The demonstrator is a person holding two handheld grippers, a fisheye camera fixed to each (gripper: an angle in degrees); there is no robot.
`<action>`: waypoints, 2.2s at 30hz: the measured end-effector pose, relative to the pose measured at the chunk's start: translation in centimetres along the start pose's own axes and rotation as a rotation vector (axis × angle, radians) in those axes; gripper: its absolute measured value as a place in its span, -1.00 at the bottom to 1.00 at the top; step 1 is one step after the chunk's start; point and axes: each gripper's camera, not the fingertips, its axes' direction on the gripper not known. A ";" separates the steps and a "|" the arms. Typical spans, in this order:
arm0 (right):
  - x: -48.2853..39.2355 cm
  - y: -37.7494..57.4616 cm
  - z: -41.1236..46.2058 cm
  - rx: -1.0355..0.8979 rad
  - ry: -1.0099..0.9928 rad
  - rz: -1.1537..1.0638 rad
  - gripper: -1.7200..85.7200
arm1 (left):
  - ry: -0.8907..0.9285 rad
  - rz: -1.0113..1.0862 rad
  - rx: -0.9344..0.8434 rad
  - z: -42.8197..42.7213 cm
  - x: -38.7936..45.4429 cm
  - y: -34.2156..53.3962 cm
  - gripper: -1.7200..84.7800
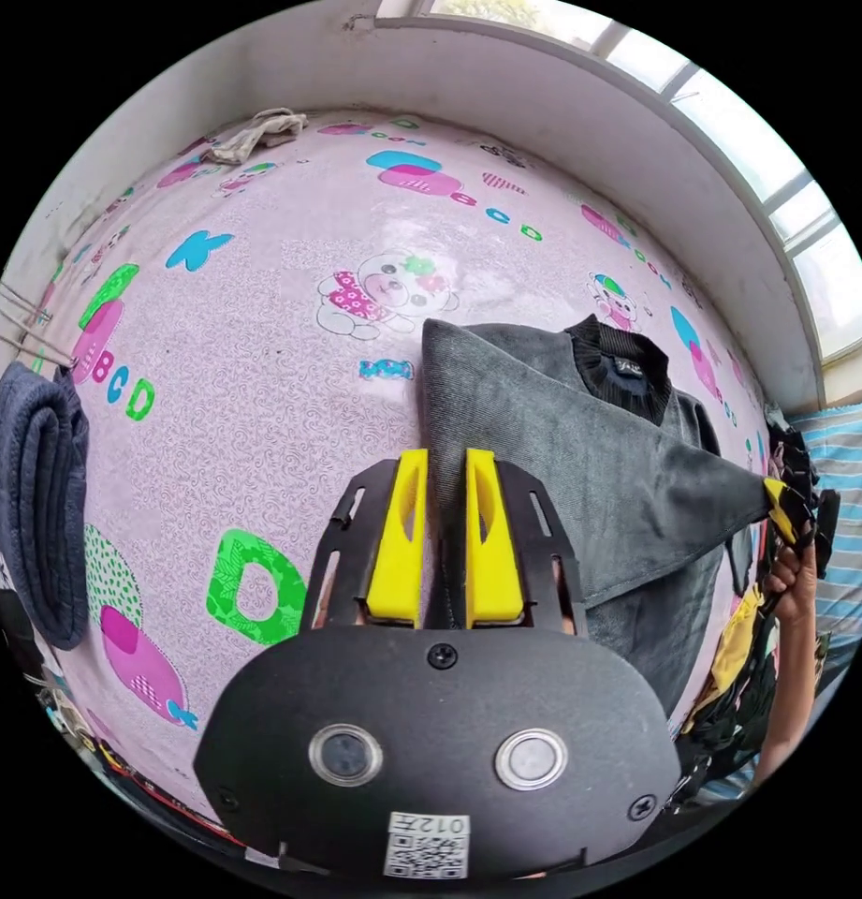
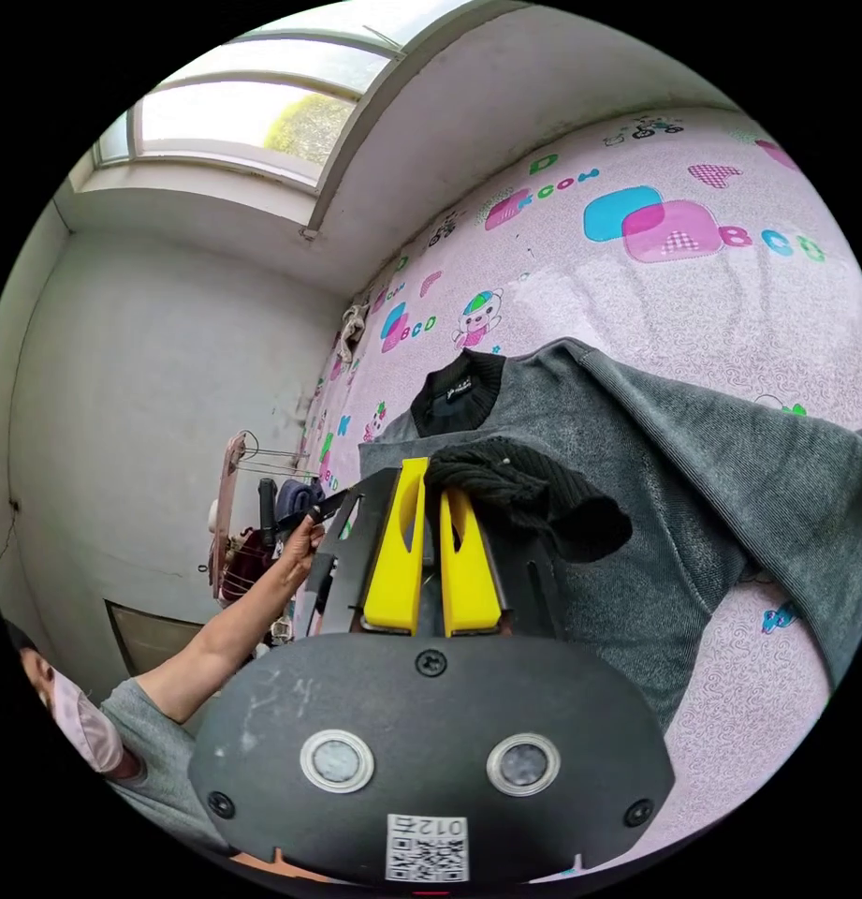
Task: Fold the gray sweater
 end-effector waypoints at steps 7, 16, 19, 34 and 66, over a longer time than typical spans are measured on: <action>-2.3 -2.0 -5.1 0.141 -0.049 -0.118 -0.97 | 0.077 0.114 0.046 -1.2 -5.9 -0.8 -0.94; 8.7 -0.9 -1.7 0.047 -0.228 0.319 -0.93 | 0.086 0.167 -0.084 3.2 -10.4 -1.2 -0.94; 8.1 -1.5 -3.2 0.048 -0.173 0.310 -0.85 | 0.078 0.145 -0.038 1.8 -11.1 -0.6 -0.94; 5.8 -7.5 -3.3 0.018 0.280 0.103 -0.97 | -0.084 0.578 -0.123 4.9 -1.7 9.3 -0.96; 4.9 11.7 3.0 -0.509 0.776 -0.275 -0.84 | -0.202 0.712 -0.178 4.2 2.9 42.5 -0.95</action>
